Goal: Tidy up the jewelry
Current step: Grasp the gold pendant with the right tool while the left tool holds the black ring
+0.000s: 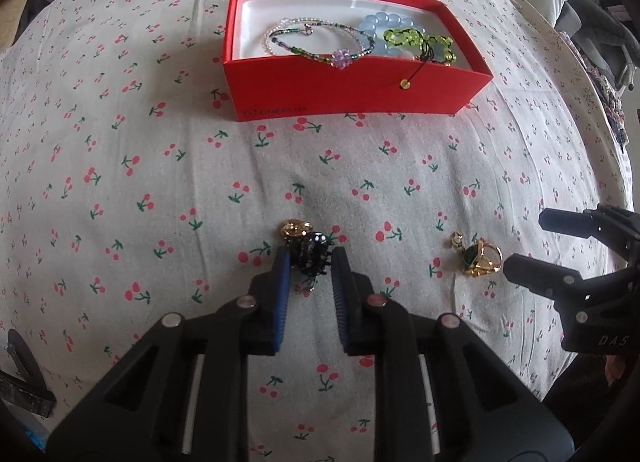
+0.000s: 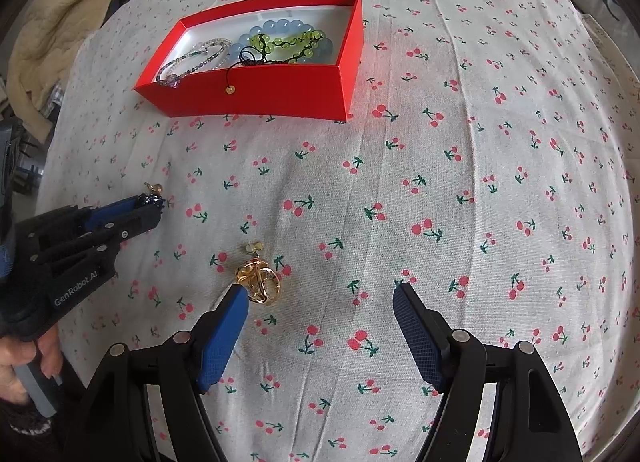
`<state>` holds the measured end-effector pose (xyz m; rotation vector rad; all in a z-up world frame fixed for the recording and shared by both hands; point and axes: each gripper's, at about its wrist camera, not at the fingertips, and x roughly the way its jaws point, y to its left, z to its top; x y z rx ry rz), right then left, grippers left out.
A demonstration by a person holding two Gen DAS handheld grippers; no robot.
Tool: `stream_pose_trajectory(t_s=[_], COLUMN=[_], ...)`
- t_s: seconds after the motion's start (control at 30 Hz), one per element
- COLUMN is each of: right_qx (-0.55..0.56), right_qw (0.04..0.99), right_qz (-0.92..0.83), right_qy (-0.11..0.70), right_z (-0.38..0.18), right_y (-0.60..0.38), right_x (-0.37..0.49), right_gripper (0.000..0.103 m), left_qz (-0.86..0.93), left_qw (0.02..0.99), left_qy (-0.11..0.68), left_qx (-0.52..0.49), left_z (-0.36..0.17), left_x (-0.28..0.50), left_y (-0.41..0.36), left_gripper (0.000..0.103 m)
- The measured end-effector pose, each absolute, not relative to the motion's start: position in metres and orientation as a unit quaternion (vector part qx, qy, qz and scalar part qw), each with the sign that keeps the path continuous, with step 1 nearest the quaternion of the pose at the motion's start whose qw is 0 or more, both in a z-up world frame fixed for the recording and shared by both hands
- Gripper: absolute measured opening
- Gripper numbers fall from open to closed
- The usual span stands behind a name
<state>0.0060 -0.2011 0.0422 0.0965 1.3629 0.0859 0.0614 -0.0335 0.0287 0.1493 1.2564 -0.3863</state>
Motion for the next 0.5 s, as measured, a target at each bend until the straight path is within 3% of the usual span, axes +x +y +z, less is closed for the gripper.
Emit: stream_pose_trajectory(t_s=[0.5], right_qx=[0.047], right_qw=[0.771], right_qz=[0.042], right_qy=[0.633], right_z=[0.037], right_y=[-0.197], right_x=[0.009], right_gripper=[0.076], left_qz=[-0.187], left_qw=[0.801], left_qy=[0.566], left_qx=[0.049], left_z=[0.053], left_x=[0.05], left_y=[-0.014], left_gripper=[0.022])
